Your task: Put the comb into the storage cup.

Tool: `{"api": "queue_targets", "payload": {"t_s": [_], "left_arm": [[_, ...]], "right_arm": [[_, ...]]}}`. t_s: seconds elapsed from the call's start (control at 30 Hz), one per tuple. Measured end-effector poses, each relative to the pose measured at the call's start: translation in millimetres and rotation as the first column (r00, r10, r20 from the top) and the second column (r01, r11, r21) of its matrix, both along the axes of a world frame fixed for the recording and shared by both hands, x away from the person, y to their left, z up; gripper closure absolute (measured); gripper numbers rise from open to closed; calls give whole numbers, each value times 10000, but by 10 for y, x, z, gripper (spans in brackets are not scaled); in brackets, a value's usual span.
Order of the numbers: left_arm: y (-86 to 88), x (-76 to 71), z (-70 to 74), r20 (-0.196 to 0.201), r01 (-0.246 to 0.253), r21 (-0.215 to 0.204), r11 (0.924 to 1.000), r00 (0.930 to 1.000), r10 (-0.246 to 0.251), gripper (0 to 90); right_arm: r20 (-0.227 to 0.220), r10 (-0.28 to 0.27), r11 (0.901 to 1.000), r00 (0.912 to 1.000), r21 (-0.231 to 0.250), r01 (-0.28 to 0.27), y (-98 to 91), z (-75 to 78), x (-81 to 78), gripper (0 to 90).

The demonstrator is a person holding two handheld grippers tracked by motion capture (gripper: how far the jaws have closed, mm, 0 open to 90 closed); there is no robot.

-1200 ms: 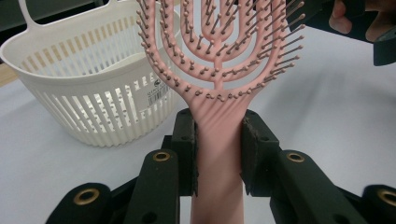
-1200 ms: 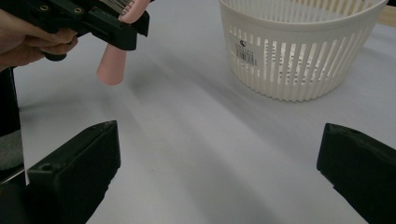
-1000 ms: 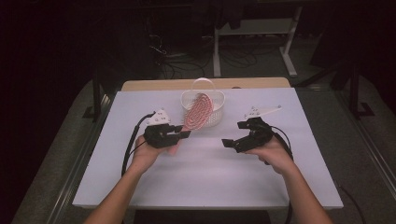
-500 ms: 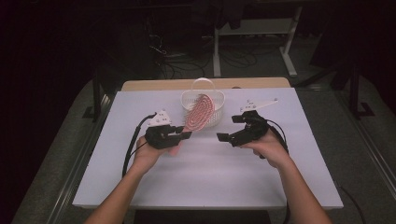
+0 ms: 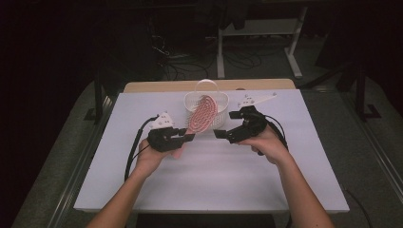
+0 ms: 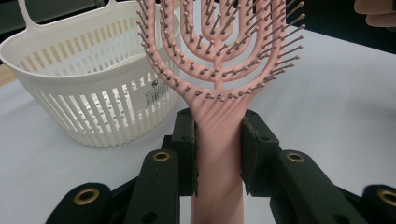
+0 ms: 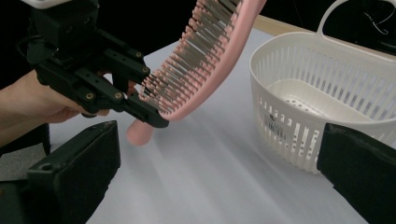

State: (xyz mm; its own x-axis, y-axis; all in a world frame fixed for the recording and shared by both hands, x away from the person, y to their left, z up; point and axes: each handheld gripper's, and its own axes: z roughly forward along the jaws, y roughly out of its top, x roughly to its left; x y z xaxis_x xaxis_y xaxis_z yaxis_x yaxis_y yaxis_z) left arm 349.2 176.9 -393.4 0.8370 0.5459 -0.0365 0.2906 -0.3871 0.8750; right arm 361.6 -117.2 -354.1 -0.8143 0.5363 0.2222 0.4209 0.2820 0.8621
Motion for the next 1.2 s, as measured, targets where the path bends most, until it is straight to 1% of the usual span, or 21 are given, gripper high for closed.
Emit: {"api": "queue_targets", "payload": {"t_s": [0.2, 0.4, 0.57, 0.77, 0.93, 1.2], "left_arm": [[-17, -7, -5, 20, 14, -43, 10000, 10000, -13, 708], [-106, -30, -54, -32, 101, 17, 9999, 9999, -101, 708], [-195, -61, -76, 27, 206, 99, 9997, 9998, -206, 708], [-279, -106, -88, 105, 371, 142, 9992, 9993, -373, 708], [-329, -138, -113, 150, 493, 286, 9984, 9986, -498, 708], [-384, -179, -125, 276, 531, 254, 9983, 9982, -538, 708]], "right_arm": [[112, 16, 9999, 9999, 167, -18, 24, 37, 19, 0], [178, -53, 9996, 9998, 274, 48, 26, 40, 28, 0], [232, -74, 9994, 9997, 335, 66, 38, 49, 10, 0], [220, -133, 9993, 9997, 363, 125, 52, 45, 10, 0], [178, -124, 9992, 9998, 386, 117, 69, 27, 9, 0], [51, -253, 9993, 9997, 268, 252, 97, -17, 18, 5]]}}
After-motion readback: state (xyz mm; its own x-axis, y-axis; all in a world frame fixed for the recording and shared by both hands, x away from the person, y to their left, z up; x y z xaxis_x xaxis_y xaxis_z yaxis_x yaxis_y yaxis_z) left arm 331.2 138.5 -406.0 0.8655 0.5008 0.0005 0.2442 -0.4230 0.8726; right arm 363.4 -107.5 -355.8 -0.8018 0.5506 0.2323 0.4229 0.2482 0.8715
